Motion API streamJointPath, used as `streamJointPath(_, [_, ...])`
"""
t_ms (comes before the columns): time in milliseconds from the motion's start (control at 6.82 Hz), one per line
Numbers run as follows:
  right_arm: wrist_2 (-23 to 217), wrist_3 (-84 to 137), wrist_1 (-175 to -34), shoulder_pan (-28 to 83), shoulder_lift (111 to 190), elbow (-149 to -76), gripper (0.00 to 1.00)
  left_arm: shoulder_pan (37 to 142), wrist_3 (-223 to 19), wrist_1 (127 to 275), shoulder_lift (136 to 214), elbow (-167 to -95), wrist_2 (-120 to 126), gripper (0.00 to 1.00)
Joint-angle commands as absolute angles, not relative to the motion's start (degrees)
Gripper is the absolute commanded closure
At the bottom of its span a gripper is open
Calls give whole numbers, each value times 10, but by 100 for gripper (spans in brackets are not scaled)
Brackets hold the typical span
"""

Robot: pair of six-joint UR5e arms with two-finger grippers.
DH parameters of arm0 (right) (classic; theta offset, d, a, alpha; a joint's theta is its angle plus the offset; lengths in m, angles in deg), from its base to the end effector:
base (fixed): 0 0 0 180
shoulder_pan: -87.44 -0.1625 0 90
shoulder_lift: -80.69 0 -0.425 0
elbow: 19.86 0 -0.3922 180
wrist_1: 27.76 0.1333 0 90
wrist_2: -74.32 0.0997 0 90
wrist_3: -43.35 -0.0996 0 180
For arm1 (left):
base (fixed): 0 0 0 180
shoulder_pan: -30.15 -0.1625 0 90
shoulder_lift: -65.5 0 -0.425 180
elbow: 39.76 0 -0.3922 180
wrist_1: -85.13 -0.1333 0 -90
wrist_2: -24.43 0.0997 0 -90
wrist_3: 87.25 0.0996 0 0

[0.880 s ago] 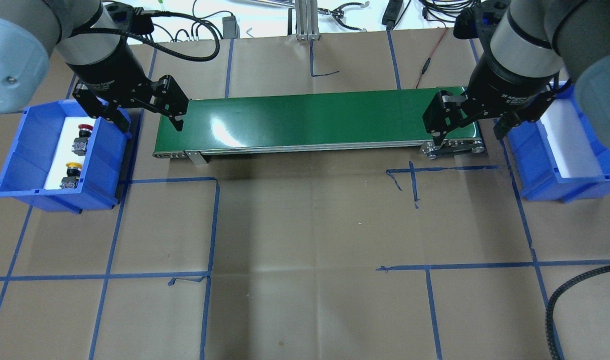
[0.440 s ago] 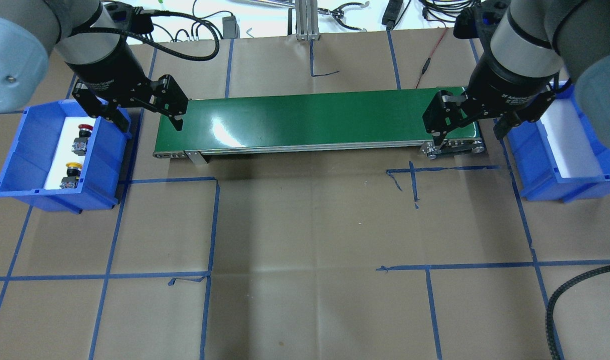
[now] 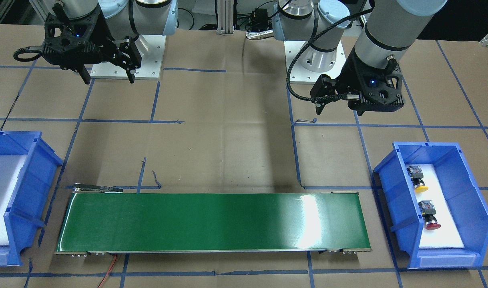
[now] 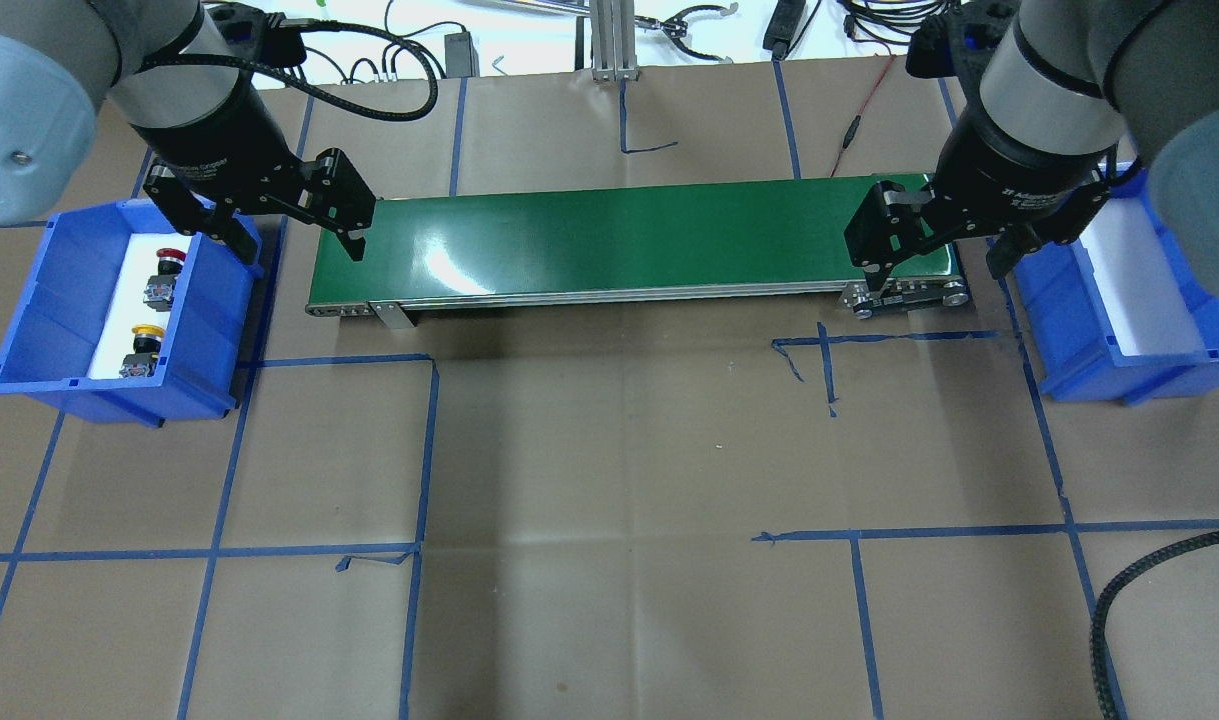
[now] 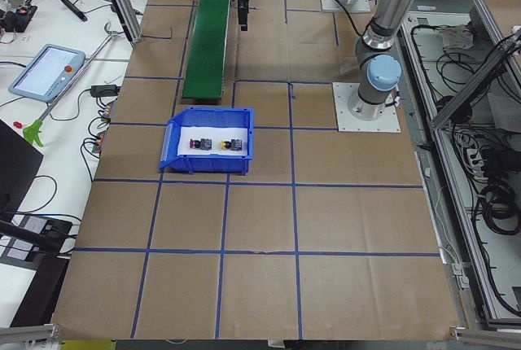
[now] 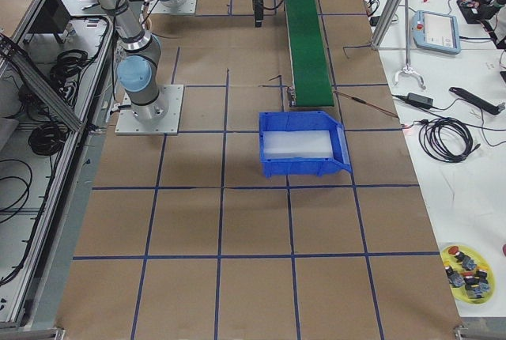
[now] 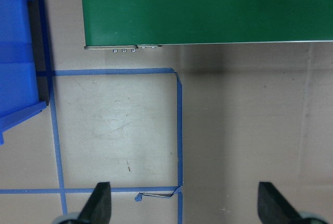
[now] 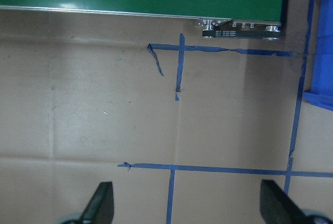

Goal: Transport two buttons from left to right
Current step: 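Move the left gripper over the blue bin holding the buttons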

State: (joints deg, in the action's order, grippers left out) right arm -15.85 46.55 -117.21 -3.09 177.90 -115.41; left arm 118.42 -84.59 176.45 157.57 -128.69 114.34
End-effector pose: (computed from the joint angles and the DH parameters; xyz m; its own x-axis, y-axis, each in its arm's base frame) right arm 0.1371 -0.4391 0.4979 -0.9979 -0.0650 0.0040 -0.0651 0.9977 -0.0192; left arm -0.1182 -0.5069 0.4768 -0.9999 0.0161 0.0034 0.0163 0.9991 0.0404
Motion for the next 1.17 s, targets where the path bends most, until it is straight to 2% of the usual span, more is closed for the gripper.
streamJointPath(0, [-159, 465, -1172, -31, 1779, -1155, 0, 1180, -845, 1764, 1576, -1279, 1143, 0])
streamJointPath(440, [-159, 465, -1171, -32, 1775, -1155, 0, 1119, -776, 1758, 1573, -1279, 1150, 0])
streamJointPath(1026, [-159, 465, -1171, -32, 1775, -1155, 0, 900, -543, 1757, 1558, -1296, 1149, 0])
